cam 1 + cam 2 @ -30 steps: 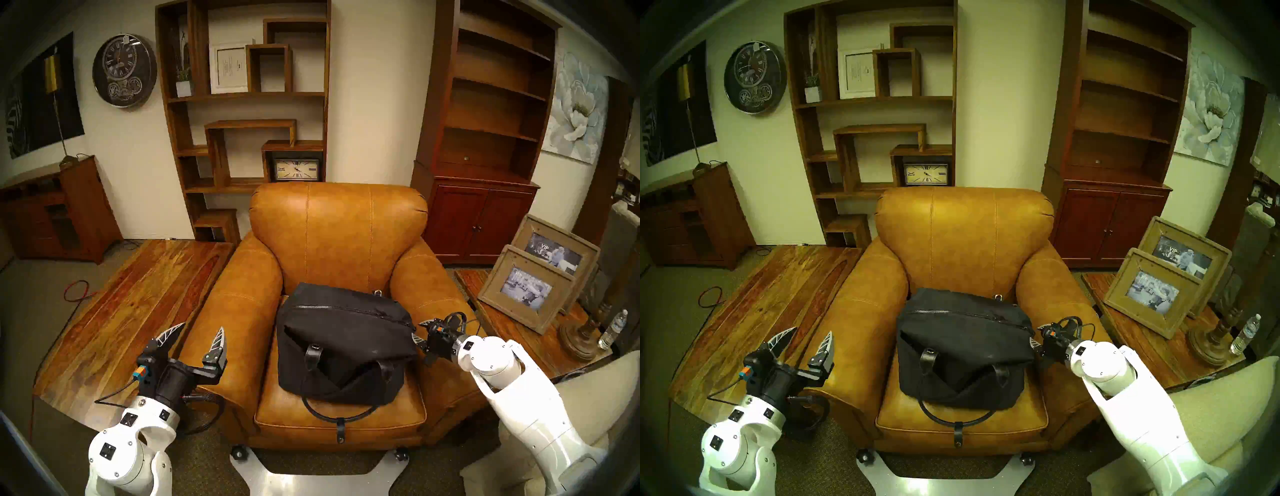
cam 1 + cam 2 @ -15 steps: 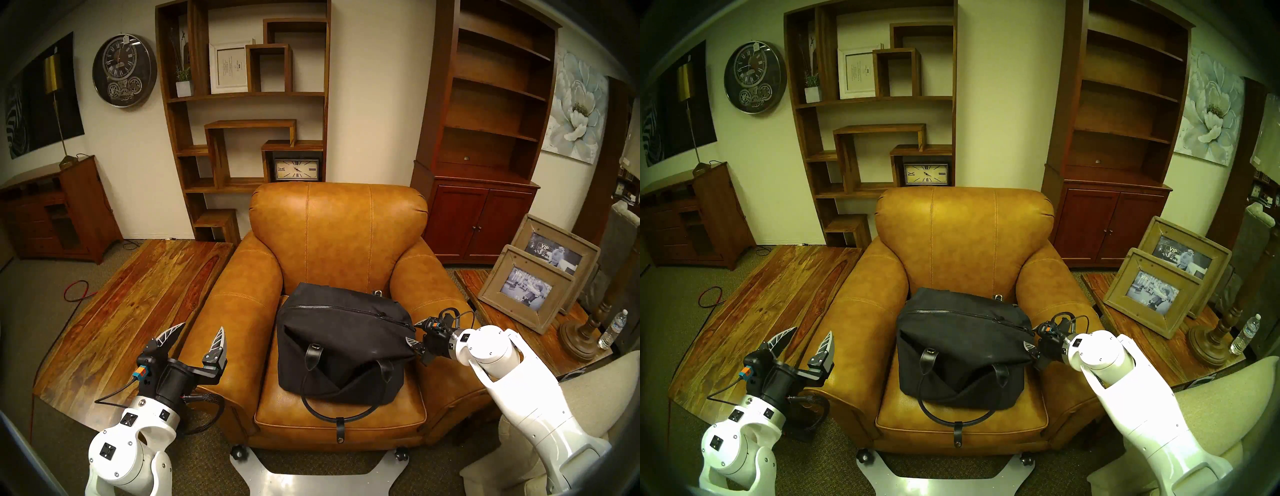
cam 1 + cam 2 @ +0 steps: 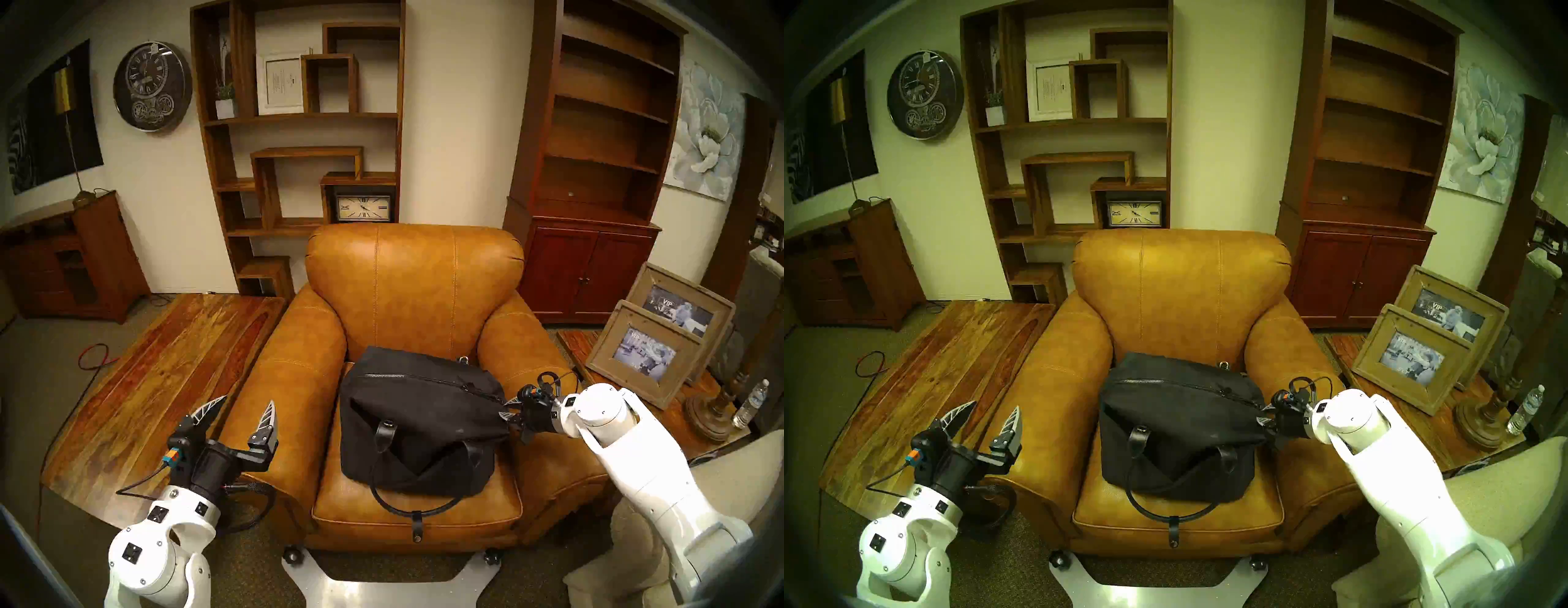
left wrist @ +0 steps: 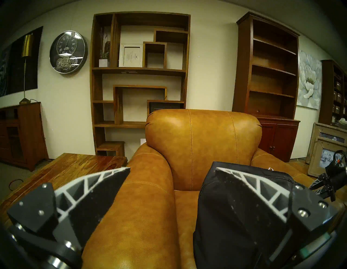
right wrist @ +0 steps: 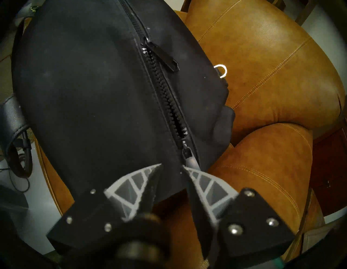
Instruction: Open a bag with a zipper
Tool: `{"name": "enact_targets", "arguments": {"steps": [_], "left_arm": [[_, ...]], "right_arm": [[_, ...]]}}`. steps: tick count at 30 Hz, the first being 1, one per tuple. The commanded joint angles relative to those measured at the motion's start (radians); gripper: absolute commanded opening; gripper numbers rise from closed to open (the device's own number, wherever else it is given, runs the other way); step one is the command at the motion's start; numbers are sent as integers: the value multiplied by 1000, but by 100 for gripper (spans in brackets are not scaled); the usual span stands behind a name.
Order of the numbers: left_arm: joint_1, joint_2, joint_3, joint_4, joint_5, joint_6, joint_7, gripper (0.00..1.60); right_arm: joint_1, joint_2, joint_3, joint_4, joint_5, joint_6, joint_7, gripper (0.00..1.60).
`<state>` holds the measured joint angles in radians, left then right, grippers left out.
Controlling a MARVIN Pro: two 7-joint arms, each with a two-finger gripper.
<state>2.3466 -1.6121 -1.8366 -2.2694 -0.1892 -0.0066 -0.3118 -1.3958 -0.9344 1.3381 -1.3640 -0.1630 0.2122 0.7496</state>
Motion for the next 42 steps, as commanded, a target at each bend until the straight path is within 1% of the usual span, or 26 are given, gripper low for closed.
{"name": "enact_targets", "arguments": {"steps": [1,3,5,6,10,11,12,13,17,23,30,31,35,38,41,42], "left_arm": [[0,2,0,-22,1,-2,-2,160],[0,2,0,-22,1,-2,-2,160],[0,2,0,-22,1,-2,-2,160],[1,2,0,-23,1,-2,-2,160],[1,2,0,-24,1,-1,-2,160],[1,2,0,-24,2,-1,-2,160],[1,2,0,-24,2,-1,-2,160],[1,2,0,-24,2,-1,-2,160],[1,2,0,-24,1,-1,-2,160],[1,2,0,-23,1,-1,-2,160],[1,2,0,-23,1,-2,-2,160],[1,2,0,-23,1,-2,-2,160],[0,2,0,-23,1,-2,-2,160],[0,1,0,-23,1,-2,-2,160],[0,1,0,-23,1,-2,-2,160],[0,1,0,-23,1,-2,-2,160]], "right_arm": [[20,53,48,-72,27,-5,38,95],[9,62,59,-92,33,1,49,103],[5,64,64,-98,35,3,54,103],[0,65,73,-102,35,6,52,110],[18,60,69,-82,25,6,57,116],[27,58,65,-74,22,6,60,127],[27,58,65,-74,22,6,60,127],[47,50,56,-58,19,7,67,131],[90,40,28,-22,5,9,92,131],[124,12,-8,21,-14,0,100,136],[158,-13,-28,63,-30,-17,102,132],[174,-18,-40,83,-42,-28,105,131],[196,-30,-50,116,-50,-41,114,129],[222,-45,-54,146,-42,-32,144,119],[228,-47,-60,151,-44,-31,163,97],[228,-47,-60,151,-44,-31,163,97]]}}
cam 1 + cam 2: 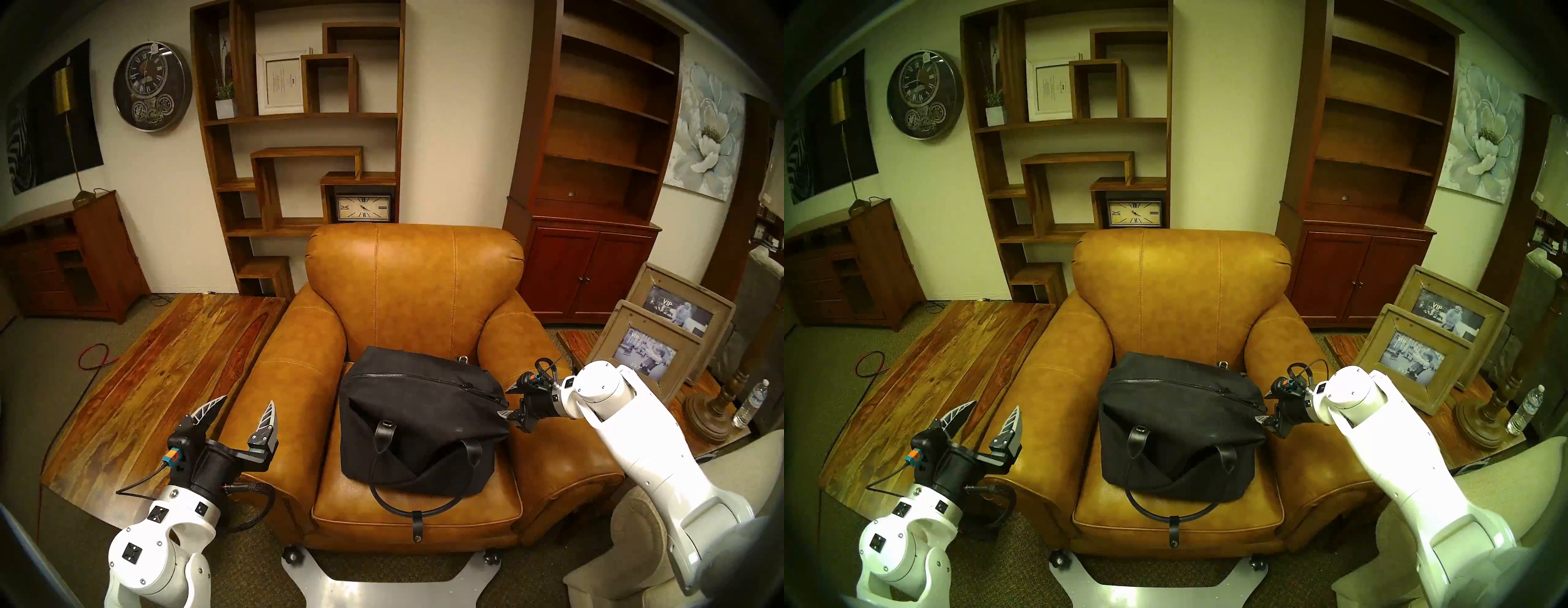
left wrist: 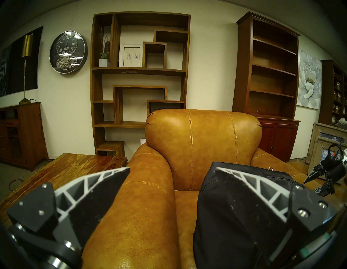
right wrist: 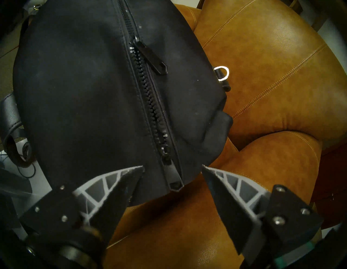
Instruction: Open a bag with a zipper
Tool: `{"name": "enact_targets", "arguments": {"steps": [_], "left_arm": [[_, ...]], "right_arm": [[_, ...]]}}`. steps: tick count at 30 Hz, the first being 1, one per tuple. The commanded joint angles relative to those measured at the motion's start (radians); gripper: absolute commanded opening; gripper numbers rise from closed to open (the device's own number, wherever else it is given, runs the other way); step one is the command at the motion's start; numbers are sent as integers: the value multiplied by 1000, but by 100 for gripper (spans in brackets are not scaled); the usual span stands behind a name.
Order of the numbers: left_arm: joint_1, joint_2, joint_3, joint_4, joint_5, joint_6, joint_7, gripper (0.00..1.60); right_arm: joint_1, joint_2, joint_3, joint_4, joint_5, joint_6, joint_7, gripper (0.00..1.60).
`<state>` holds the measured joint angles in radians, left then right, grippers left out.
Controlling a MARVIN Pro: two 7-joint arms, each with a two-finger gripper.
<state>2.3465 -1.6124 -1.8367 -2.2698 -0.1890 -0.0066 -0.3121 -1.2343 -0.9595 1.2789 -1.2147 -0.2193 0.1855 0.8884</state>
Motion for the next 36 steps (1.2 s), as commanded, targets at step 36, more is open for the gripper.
{"name": "enact_targets", "arguments": {"steps": [36], "left_arm": [[1,1,0,-24,2,-1,-2,160]], "right_arm": [[-79,20,52,-92,-62,-76,-110,56]]}}
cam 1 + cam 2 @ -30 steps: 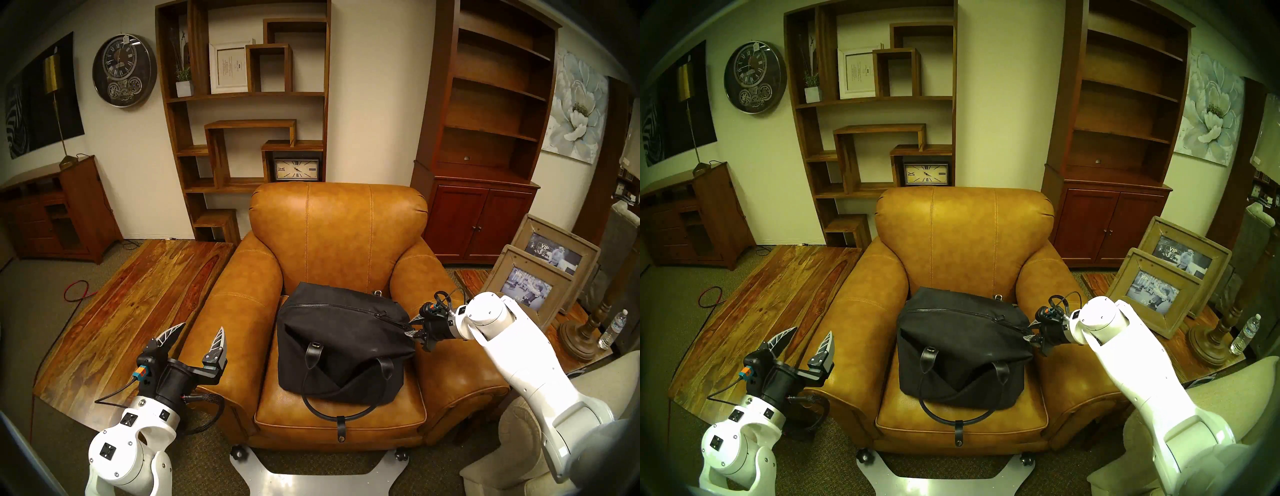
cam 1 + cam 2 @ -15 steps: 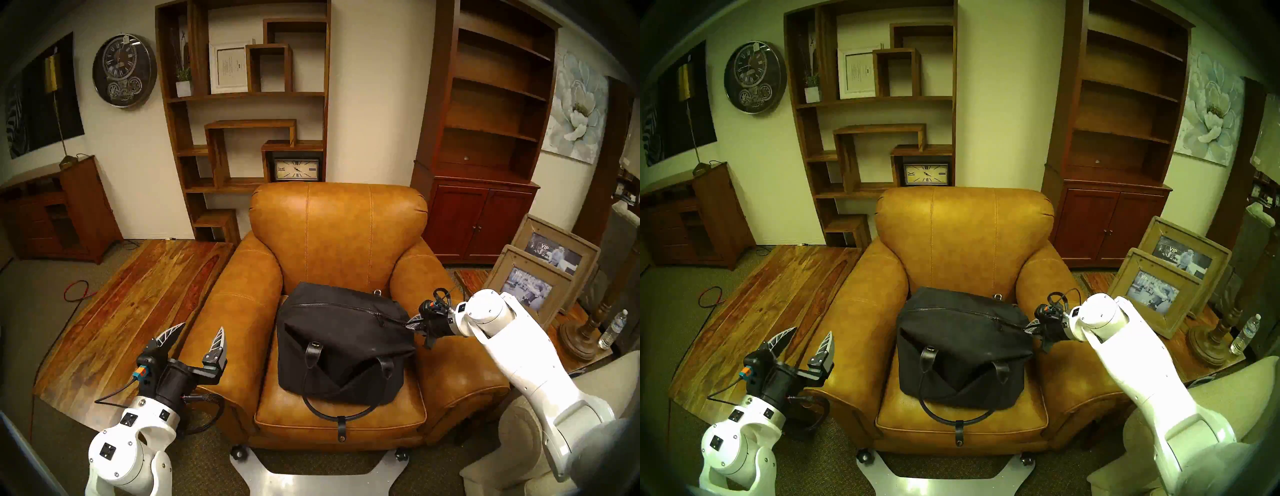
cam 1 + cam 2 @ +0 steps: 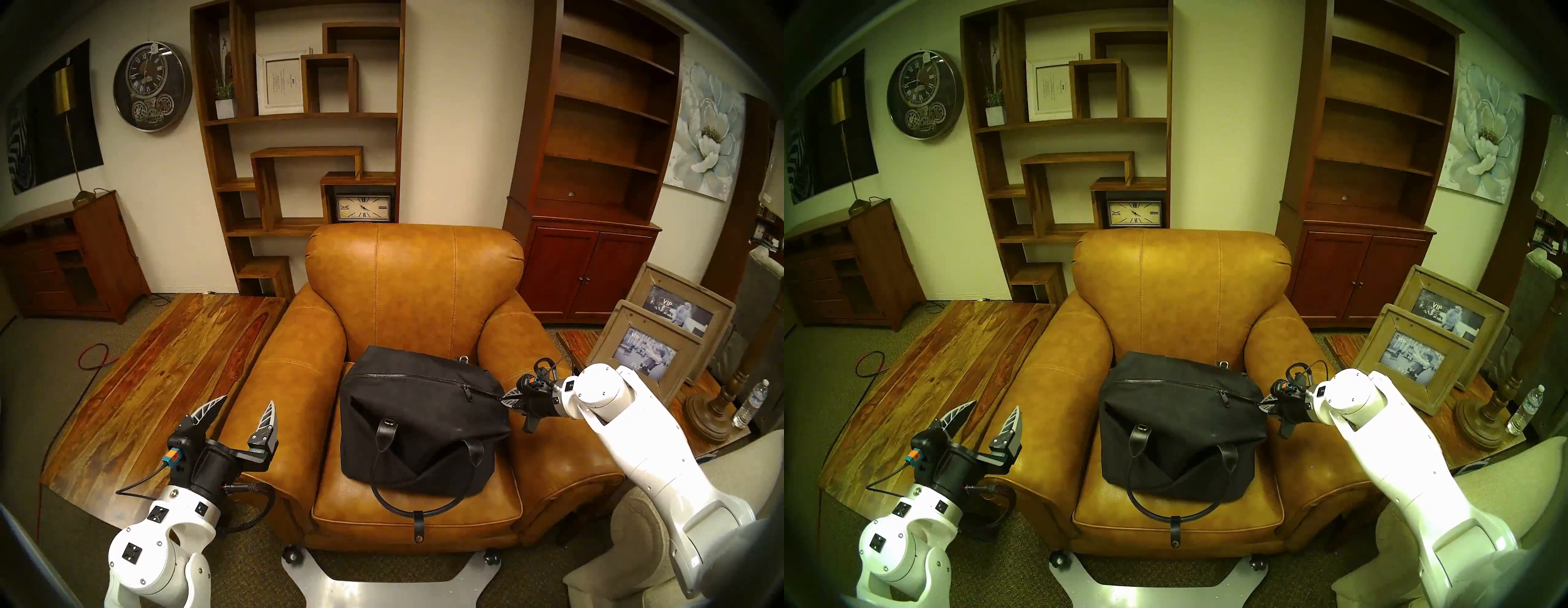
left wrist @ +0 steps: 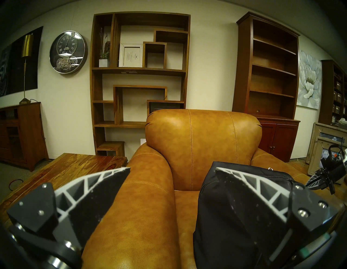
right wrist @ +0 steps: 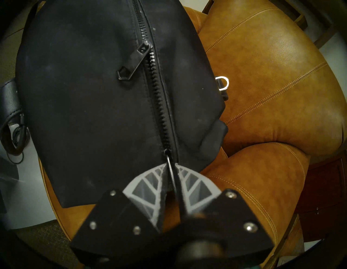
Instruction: Open a bag with a zipper
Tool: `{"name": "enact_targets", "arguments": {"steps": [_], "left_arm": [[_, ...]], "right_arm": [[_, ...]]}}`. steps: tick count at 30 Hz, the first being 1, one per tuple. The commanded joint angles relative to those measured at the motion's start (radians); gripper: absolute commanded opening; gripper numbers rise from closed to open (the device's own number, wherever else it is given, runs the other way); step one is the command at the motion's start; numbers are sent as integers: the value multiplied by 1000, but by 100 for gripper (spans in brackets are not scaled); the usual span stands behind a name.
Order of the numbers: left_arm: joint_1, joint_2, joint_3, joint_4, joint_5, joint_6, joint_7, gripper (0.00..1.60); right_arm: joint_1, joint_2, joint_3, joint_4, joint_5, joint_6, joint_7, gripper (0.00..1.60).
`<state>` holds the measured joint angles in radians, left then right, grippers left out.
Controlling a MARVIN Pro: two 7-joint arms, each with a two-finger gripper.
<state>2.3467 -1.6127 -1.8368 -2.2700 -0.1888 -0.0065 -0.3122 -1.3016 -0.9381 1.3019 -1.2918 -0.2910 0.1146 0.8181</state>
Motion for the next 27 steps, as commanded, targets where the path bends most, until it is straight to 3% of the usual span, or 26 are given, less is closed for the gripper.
{"name": "enact_targets", "arguments": {"steps": [1,14,17,22,27], "left_arm": [[1,2,0,-24,2,-1,-2,160],[1,2,0,-24,2,-1,-2,160],[1,2,0,-24,2,-1,-2,160],[1,2,0,-24,2,-1,-2,160],[1,2,0,-23,2,-1,-2,160]], "right_arm": [[-11,-2,29,-15,10,-5,-39,56],[-25,-6,36,-25,13,0,-46,61],[-24,-7,32,-21,6,-3,-55,53],[-16,-5,28,-6,-8,-5,-74,0],[-12,-3,30,4,-12,-3,-66,0]]}}
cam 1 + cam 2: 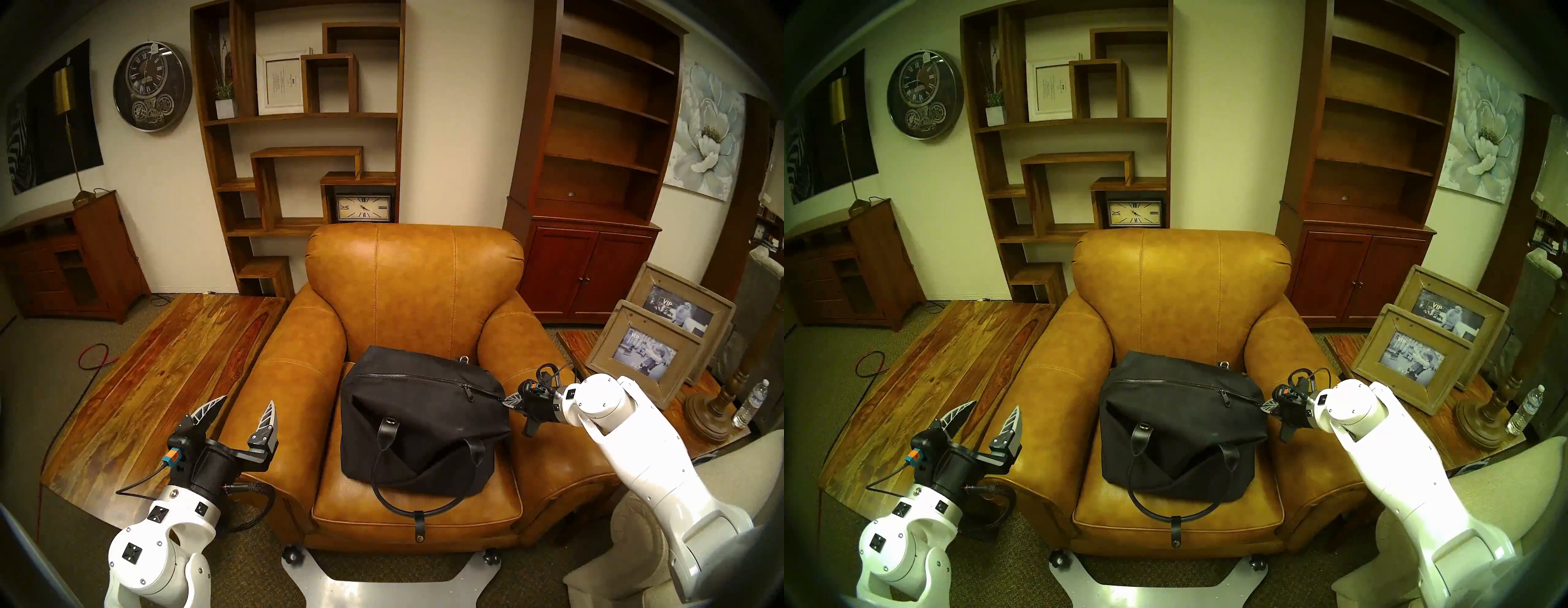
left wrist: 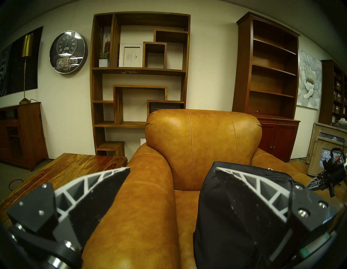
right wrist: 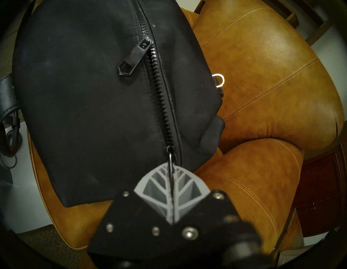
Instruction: Open a bag with a zipper
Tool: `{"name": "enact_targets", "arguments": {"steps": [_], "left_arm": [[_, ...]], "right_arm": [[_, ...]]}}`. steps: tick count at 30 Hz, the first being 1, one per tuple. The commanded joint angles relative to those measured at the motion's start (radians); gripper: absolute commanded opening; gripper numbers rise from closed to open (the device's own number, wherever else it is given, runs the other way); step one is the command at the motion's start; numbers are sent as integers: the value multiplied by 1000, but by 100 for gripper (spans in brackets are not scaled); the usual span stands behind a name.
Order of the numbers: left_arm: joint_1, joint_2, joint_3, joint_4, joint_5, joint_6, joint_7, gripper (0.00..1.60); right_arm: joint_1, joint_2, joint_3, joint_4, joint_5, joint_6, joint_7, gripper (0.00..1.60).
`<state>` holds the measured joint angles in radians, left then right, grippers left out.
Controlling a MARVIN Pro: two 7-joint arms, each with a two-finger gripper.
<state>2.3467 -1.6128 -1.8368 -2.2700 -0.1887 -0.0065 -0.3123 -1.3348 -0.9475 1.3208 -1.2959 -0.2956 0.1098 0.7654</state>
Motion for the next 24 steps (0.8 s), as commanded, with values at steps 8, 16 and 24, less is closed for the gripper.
{"name": "enact_targets", "arguments": {"steps": [8,16,24], "left_arm": [[1,2,0,-23,1,-1,-2,160],[1,2,0,-23,1,-1,-2,160],[1,2,0,-23,1,-1,-2,160]], "right_arm": [[30,-5,39,19,14,18,-11,7],[23,4,49,3,29,25,-3,43],[2,7,47,-21,37,46,5,60]]}}
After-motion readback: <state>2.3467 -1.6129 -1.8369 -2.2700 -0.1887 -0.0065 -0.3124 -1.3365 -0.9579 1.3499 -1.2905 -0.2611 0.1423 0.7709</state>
